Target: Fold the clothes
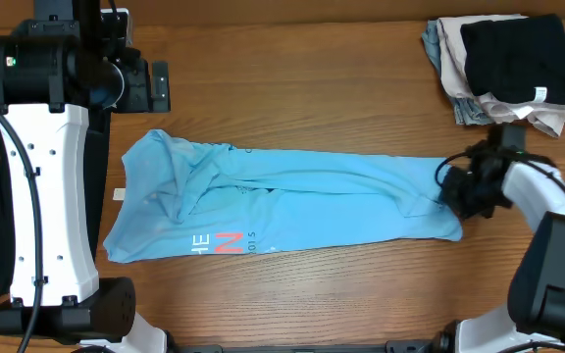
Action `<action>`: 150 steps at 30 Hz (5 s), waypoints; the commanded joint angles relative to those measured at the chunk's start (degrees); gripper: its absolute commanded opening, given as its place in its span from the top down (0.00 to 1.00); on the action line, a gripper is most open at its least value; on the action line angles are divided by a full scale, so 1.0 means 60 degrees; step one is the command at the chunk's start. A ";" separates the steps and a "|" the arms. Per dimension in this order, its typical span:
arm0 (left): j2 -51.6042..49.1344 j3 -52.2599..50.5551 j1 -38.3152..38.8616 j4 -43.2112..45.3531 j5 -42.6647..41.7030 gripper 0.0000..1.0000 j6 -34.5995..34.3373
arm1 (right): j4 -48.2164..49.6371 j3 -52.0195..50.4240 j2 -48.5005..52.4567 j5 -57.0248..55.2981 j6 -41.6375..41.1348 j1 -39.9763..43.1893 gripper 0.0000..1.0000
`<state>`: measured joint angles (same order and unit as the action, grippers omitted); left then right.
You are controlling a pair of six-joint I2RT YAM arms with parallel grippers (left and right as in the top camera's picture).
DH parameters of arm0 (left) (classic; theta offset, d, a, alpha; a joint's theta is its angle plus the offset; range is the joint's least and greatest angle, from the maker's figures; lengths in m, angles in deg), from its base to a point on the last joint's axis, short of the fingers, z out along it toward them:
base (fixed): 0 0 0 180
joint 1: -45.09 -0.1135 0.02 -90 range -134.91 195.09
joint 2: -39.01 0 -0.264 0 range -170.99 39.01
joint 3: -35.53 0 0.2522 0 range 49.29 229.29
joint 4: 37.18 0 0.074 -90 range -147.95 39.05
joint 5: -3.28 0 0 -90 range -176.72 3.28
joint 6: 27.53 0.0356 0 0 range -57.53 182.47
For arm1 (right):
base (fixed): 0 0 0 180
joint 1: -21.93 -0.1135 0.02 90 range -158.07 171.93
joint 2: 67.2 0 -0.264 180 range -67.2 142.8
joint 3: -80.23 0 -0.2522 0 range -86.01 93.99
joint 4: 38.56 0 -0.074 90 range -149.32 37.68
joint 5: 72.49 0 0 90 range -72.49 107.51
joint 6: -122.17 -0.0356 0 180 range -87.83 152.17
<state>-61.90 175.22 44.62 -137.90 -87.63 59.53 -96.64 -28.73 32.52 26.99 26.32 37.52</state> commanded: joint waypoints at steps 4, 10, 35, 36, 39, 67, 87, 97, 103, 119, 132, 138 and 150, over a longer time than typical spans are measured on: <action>-0.0040 -0.0044 0.0018 0.0135 -0.0091 0.00 0.0138 | -0.1293 0.2131 -0.0015 0.0761 0.0066 0.1133 0.95; -0.0040 -0.0044 0.0015 0.0259 -0.0091 0.00 0.0142 | -0.2605 0.3632 -0.0015 0.1242 0.0554 0.1133 0.94; -0.0058 -0.0044 0.0004 0.0328 -0.0025 0.00 0.0142 | -0.1392 0.4044 0.0699 0.1763 -0.1111 -0.6135 0.94; -0.0062 -0.0044 0.0004 0.0328 -0.0025 0.00 0.0142 | -0.1362 0.4044 0.0769 0.1763 -0.1111 -0.6284 0.93; -0.0062 -0.0044 0.0004 0.0353 -0.0025 0.00 0.0142 | -0.1173 0.4036 0.0980 0.1767 -0.1115 -0.6765 0.93; -0.0637 -0.0069 0.0015 0.0331 -0.0036 0.00 0.0138 | -0.1515 0.3894 0.1137 -0.0095 -0.0962 -0.7836 0.13; -0.1625 -0.0077 0.0011 0.0393 -0.0033 0.00 0.0215 | 0.0299 0.2240 0.1137 0.0335 0.0743 -0.7847 0.56; -0.1719 -0.0077 0.0011 0.0397 -0.0029 0.00 0.0215 | -0.0831 0.2634 0.1133 0.1453 0.0736 -0.7876 0.96; -0.1719 -0.0077 0.0011 0.0404 -0.0029 0.00 0.0215 | -0.1439 0.2663 0.1133 0.2514 0.0688 -0.8739 0.96; -0.1683 -0.0077 0.0007 -0.0149 -0.1042 0.00 0.1005 | -0.2463 0.3905 0.1115 0.2186 -0.0080 -0.9162 0.41; 0.0044 -0.0838 -0.0109 -0.1643 -0.1231 0.02 0.0922 | -0.3781 0.4561 0.1053 0.1829 -0.0113 -0.6484 0.39; 0.0725 -0.3610 -0.0277 -0.0652 0.0550 0.00 -0.0477 | -0.4248 0.4561 0.1053 0.1479 0.0055 -0.5865 0.38; 0.0692 -0.9566 -0.1428 0.5839 -0.1399 0.00 0.1483 | -0.4313 0.4561 0.1053 0.1246 0.0058 -0.5829 0.26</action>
<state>-57.04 122.72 36.73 -107.35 -92.18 64.29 -122.56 -2.70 39.25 34.99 26.36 2.66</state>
